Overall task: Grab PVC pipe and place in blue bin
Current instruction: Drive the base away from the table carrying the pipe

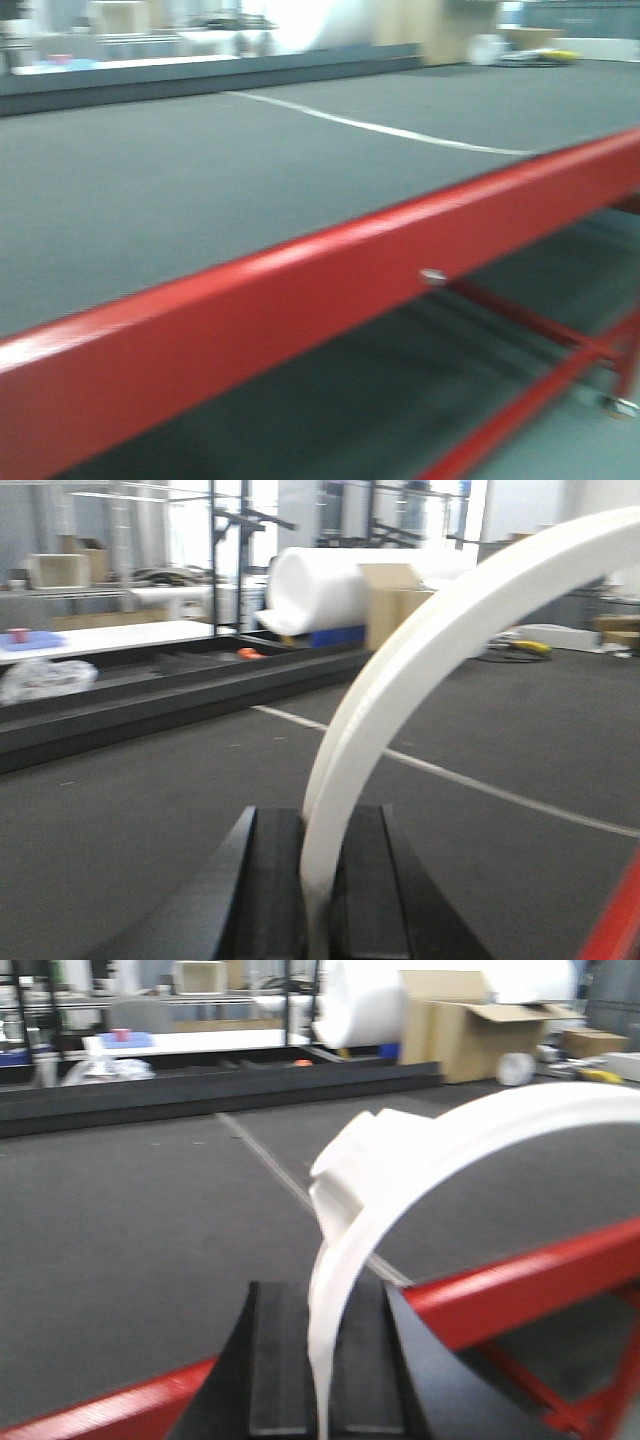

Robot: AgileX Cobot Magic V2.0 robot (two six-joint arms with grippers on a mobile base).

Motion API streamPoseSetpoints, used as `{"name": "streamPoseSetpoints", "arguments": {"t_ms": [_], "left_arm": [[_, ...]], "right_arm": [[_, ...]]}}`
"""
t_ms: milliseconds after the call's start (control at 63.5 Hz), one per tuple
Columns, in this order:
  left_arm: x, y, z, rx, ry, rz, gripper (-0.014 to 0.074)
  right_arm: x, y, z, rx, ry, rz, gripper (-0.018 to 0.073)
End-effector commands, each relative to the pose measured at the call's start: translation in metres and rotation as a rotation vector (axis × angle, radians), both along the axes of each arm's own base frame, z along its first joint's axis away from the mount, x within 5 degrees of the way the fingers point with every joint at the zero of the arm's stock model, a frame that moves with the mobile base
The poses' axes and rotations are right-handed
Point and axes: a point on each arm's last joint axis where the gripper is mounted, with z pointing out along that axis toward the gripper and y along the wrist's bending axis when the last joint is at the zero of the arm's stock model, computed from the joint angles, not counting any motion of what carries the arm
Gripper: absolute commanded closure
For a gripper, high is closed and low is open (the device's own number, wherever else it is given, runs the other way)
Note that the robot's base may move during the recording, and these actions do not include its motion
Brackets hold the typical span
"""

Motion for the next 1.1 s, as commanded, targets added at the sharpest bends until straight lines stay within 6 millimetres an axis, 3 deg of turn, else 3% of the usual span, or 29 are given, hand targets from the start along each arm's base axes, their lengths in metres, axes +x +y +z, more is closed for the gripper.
{"name": "streamPoseSetpoints", "arguments": {"t_ms": [0,1087], "left_arm": [[-0.0013,-0.0001,0.0033,-0.01,-0.027,-0.003,0.0707],[-0.0013,0.0,0.0036,-0.01,-0.03,-0.003,0.0707]], "right_arm": [[-0.001,-0.0005,0.0017,-0.014,-0.025,-0.004,0.0721],[-0.001,-0.0005,0.0017,-0.014,-0.025,-0.004,0.0721]]}}
